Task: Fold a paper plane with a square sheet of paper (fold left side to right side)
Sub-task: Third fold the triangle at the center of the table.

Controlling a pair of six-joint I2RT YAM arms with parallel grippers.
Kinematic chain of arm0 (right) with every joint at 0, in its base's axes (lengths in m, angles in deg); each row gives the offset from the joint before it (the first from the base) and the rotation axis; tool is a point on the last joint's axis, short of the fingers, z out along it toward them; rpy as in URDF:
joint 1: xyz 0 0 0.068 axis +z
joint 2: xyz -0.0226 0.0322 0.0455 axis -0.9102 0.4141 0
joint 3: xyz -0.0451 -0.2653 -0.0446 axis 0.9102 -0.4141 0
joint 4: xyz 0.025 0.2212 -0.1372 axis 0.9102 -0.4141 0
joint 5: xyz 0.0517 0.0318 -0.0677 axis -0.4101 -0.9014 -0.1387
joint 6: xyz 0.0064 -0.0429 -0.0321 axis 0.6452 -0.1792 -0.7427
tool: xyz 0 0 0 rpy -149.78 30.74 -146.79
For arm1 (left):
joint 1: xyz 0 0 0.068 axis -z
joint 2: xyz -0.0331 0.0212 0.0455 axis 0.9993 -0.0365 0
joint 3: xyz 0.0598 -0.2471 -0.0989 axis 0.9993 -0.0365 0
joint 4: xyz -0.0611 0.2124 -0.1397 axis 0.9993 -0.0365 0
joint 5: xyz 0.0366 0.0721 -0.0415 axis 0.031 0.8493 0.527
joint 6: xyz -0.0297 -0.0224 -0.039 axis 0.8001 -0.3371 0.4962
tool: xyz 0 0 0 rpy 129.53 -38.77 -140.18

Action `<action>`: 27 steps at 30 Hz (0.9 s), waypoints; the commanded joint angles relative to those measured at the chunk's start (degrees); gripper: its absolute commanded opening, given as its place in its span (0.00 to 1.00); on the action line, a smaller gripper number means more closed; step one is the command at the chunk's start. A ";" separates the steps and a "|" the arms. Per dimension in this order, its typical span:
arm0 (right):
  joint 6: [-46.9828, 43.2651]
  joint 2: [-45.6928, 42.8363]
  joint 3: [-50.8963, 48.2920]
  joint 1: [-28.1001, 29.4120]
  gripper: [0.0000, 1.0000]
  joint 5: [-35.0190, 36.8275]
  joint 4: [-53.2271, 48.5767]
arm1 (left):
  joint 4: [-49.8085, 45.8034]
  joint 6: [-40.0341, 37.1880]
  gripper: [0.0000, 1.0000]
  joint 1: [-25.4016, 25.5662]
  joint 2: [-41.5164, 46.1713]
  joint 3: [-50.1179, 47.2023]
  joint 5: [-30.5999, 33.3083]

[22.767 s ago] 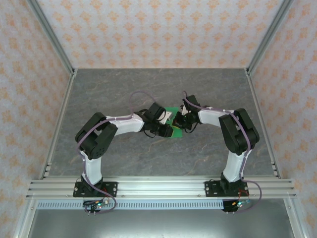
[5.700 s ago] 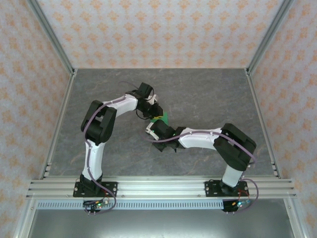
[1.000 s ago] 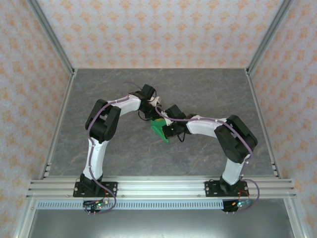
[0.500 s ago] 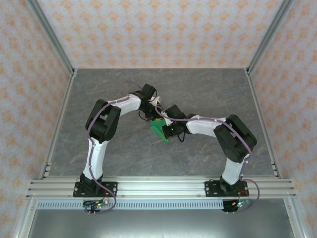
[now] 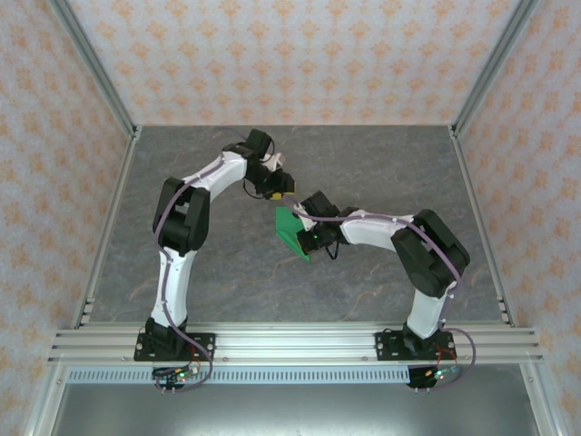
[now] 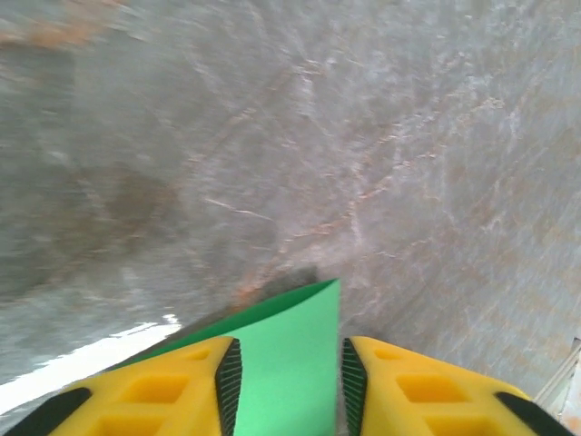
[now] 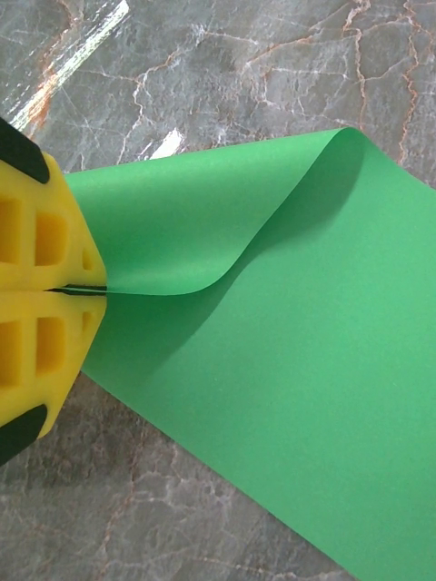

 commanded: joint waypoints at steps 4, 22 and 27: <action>-0.93 2.93 -0.57 0.00 0.00 2.30 -7.59 | 1.13 -0.22 0.23 -2.09 12.08 -14.31 1.83; -1.00 3.26 -0.38 0.01 0.00 2.33 -7.52 | 16.18 11.41 0.08 6.29 15.65 -30.98 -3.61; -0.88 3.36 -0.42 0.02 0.00 2.36 -7.38 | 16.07 11.54 0.08 6.76 14.86 -31.02 -3.14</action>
